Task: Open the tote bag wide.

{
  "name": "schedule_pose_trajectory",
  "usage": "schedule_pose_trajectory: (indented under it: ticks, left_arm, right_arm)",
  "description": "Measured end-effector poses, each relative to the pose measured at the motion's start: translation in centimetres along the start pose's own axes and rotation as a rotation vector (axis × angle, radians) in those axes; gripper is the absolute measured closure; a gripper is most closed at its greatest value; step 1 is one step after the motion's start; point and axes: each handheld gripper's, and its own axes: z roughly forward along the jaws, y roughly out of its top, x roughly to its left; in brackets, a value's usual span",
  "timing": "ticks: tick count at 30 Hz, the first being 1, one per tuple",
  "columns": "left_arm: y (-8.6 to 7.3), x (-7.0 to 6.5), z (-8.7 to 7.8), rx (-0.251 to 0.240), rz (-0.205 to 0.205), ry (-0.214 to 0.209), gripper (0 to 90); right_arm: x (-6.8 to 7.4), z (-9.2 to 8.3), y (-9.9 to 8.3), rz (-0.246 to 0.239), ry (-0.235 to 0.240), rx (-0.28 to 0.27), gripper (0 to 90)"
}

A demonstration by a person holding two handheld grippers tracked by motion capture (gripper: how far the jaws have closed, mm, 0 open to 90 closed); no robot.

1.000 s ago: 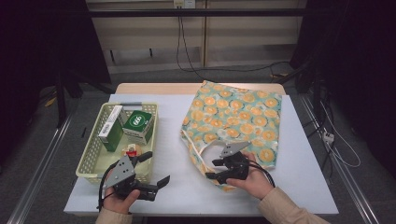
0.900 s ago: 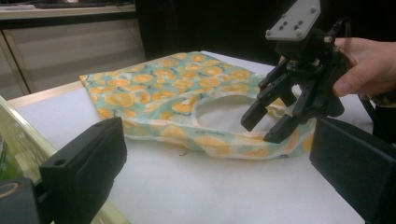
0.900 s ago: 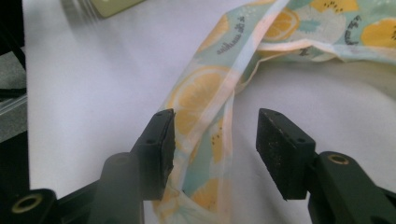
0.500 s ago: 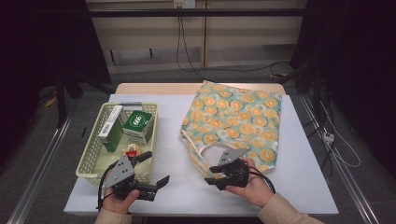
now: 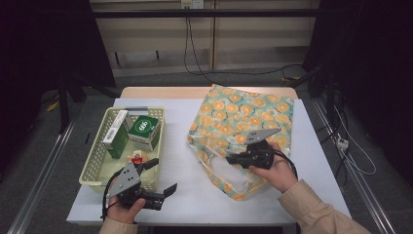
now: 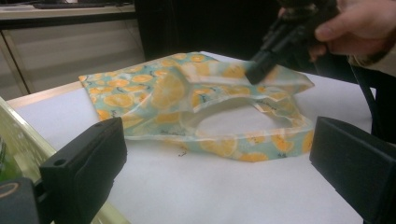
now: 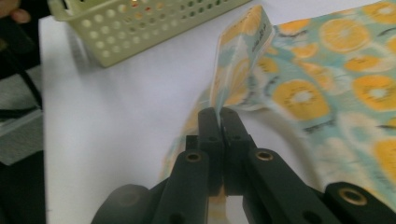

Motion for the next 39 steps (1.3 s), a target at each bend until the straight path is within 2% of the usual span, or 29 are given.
schedule_pose_trajectory:
  ticks: [2,4,5,7,10,12,16,20,23,28,30,31,32,35,39]
  left_arm:
    - [0.0,0.0,0.0,-0.001,0.000,-0.001,3.4]
    - [0.0,0.0,0.0,-0.001,0.000,0.001,3.4]
    - [0.0,0.0,-0.1,-0.005,-0.003,0.001,3.4]
    - [0.0,0.0,-0.1,0.000,0.001,-0.001,3.4]
    - [-0.1,0.1,-0.1,0.001,0.001,0.001,3.4]
    - [-0.1,0.2,-0.1,0.000,-0.004,0.003,3.4]
    - [-0.1,0.2,-0.1,0.001,-0.006,0.003,3.4]
    - [-0.2,0.3,-0.1,0.002,0.000,0.006,3.4]
    - [-0.2,0.4,-0.1,0.003,-0.002,0.007,3.4]
    - [-0.3,0.4,-0.1,-0.002,-0.007,0.008,3.4]
    - [-0.3,0.4,-0.1,-0.002,-0.007,0.008,3.4]
    - [-0.2,0.4,-0.1,-0.001,-0.007,0.008,3.4]
    - [-0.2,0.4,-0.2,-0.001,-0.006,0.008,3.4]
    - [-0.2,0.5,-0.2,-0.002,-0.006,0.011,3.4]
    - [-0.2,0.4,-0.2,-0.003,-0.009,0.009,3.4]
  right_arm:
    - [-1.2,-0.1,0.5,0.005,-0.037,-0.009,89.6]
    - [-2.4,0.0,0.7,-0.012,-0.052,-0.014,89.6]
    - [-3.4,0.2,0.7,0.002,-0.063,-0.016,89.6]
    - [-4.9,0.7,0.4,0.063,-0.057,-0.032,89.6]
    - [-6.6,1.2,0.1,0.068,-0.086,-0.011,89.6]
    - [-7.9,1.5,-0.2,0.105,-0.097,-0.012,89.6]
    - [-10.0,2.1,-0.6,0.143,-0.115,0.001,89.6]
    - [-11.9,2.2,-0.9,0.187,-0.125,-0.031,89.6]
    - [-13.3,2.2,-1.3,0.216,-0.173,-0.036,89.6]
    - [-15.0,2.0,-2.0,0.272,-0.227,-0.054,89.6]
    - [-15.6,2.0,-2.4,0.278,-0.249,-0.037,89.5]
    - [-15.7,2.0,-2.6,0.295,-0.243,-0.032,88.9]
    - [-15.8,2.0,-2.7,0.300,-0.252,-0.033,85.5]
    - [-15.5,1.8,-2.5,0.306,-0.232,-0.062,71.0]
    - [-13.9,1.0,-1.2,0.265,-0.243,-0.082,52.5]
